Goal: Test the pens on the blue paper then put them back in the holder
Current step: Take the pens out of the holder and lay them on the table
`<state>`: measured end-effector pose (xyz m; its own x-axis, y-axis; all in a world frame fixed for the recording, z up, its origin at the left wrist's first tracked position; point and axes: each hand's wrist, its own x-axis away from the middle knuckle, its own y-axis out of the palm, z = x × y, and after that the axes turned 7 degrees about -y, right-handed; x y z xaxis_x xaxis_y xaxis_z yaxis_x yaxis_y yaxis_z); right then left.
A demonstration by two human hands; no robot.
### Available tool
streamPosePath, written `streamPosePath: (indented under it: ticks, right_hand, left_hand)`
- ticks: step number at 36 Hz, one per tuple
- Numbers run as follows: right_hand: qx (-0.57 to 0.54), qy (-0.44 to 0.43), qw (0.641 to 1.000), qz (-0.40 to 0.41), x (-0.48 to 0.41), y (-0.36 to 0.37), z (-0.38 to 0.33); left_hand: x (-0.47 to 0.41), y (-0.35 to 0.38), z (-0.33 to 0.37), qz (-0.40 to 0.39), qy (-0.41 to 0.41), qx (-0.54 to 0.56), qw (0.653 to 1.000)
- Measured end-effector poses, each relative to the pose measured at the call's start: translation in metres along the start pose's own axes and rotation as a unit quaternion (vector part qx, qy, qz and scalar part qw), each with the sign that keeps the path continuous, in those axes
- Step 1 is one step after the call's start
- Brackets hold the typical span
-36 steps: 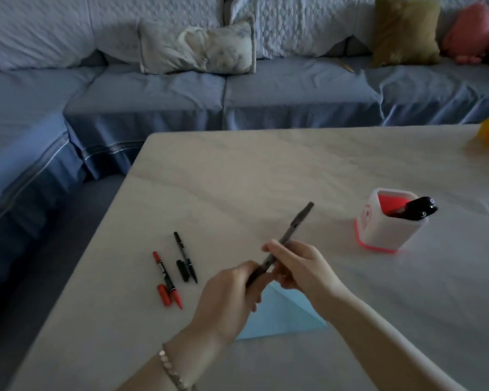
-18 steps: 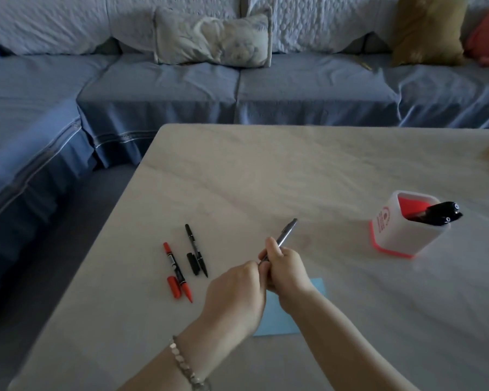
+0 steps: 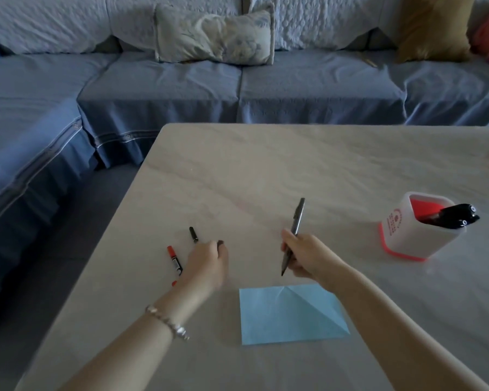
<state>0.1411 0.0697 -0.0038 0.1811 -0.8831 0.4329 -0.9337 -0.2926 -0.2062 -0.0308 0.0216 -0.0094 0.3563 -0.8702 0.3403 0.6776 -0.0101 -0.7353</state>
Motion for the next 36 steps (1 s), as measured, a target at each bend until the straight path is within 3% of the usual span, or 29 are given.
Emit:
streamPosePath:
  ticks: [2, 8, 12, 25, 32, 36]
  right_hand:
    - [0.036, -0.009, 0.999, -0.018, 0.000, -0.001, 0.006]
    - [0.237, -0.053, 0.968, -0.066, -0.011, 0.002, 0.013]
    - [0.323, -0.084, 0.942, -0.042, -0.030, 0.022, 0.005]
    - [0.347, -0.118, 0.930, -0.012, -0.049, 0.070, 0.005]
    - [0.263, -0.108, 0.959, 0.009, -0.029, 0.039, 0.012]
    - [0.293, -0.150, 0.944, 0.031, -0.003, -0.010, 0.007]
  left_hand:
    - [-0.015, -0.001, 0.001, 0.033, -0.004, -0.038, 0.999]
    - [-0.039, -0.001, 0.003, 0.039, -0.011, -0.092, 0.995]
    - [-0.042, 0.005, -0.001, 0.008, -0.011, -0.102, 0.995]
    - [-0.039, 0.009, -0.004, 0.013, -0.012, -0.112, 0.993]
    - [-0.034, 0.009, -0.002, 0.015, 0.001, -0.127, 0.992]
    - [-0.025, 0.011, 0.012, 0.046, 0.051, -0.129, 0.989]
